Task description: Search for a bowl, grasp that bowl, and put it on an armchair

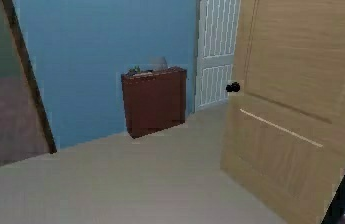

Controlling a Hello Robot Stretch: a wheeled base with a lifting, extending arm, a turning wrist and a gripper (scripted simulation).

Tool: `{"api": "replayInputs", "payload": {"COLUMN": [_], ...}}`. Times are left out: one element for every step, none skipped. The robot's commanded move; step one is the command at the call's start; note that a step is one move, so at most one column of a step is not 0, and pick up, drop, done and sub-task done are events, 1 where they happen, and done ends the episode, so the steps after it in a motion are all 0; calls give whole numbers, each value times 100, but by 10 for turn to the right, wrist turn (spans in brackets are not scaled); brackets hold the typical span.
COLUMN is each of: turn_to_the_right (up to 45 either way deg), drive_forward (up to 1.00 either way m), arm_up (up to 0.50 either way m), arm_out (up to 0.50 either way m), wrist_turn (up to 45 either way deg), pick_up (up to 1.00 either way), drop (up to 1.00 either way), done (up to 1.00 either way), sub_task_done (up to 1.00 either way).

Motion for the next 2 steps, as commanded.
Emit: {"api": "replayInputs", "payload": {"turn_to_the_right": [0, 0], "drive_forward": [100, 55], "arm_up": [0, 0], "arm_out": [0, 0], "wrist_turn": [0, 0], "pick_up": [0, 0], "drop": [0, 0], "done": [0, 0], "sub_task_done": [0, 0]}}
